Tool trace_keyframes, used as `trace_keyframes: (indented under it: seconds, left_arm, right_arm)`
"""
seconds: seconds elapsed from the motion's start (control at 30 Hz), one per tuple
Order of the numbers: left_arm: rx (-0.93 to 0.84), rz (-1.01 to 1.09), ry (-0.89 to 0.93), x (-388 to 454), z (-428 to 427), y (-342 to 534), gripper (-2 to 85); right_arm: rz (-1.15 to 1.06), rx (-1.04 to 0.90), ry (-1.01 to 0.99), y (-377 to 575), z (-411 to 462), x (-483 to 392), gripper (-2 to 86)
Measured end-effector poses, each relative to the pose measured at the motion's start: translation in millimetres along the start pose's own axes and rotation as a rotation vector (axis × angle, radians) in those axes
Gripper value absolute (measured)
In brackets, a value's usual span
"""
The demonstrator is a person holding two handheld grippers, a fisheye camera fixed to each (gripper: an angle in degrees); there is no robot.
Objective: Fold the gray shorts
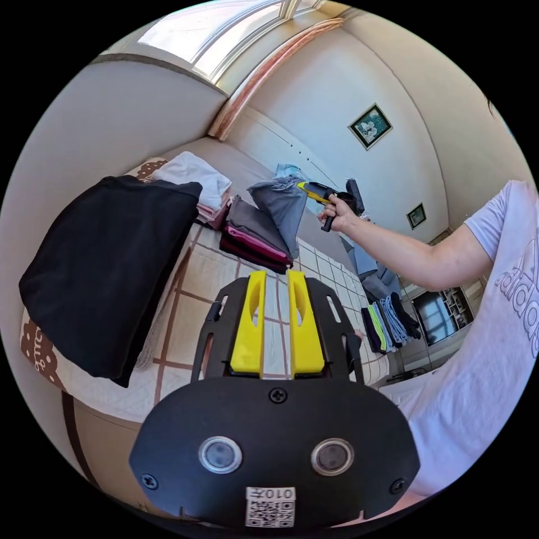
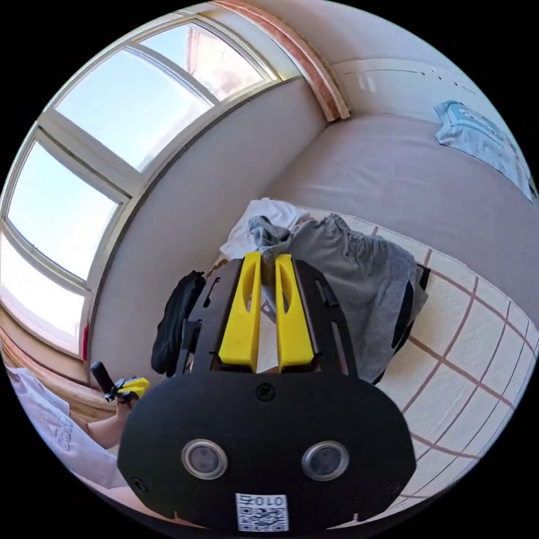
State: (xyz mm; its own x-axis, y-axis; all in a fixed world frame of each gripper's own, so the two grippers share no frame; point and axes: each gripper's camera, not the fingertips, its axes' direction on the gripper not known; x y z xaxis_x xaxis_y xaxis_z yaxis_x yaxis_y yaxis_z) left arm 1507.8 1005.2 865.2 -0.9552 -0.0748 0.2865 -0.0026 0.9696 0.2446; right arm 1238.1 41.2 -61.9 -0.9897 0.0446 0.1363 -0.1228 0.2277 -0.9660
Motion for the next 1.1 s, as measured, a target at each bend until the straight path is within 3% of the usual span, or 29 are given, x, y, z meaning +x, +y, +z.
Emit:
trace_keyframes:
  seconds: [0.2,0.33,0.43,0.5,0.6,0.9,1.1]
  left_arm:
    - [-0.01,0.031,0.041,28,-3,-7,5.0]
    - [-0.051,0.064,0.02,57,-3,-4,5.0]
    - [-0.074,0.079,0.013,82,0,1,5.1]
    - [-0.097,0.065,0.014,94,4,6,5.2]
    - [-0.104,0.031,0.019,108,5,18,5.2]
    - [-0.01,-0.021,-0.106,130,-41,54,5.2]
    - [0.081,-0.151,-0.216,131,-83,122,4.8]
  right_arm:
    - [-0.38,-0.183,0.054,79,-69,-46,5.7]
    - [-0.369,-0.365,-0.033,165,-36,-43,6.2]
    - [-0.288,-0.598,-0.037,257,37,-9,6.4]
    - [-0.213,-0.784,-0.232,300,68,15,5.6]
    - [-0.171,-0.61,-0.256,312,36,36,5.2]
    - [-0.394,-0.549,-0.012,331,-68,90,2.7]
    - [-0.477,-0.555,0.003,350,-63,99,2.3]
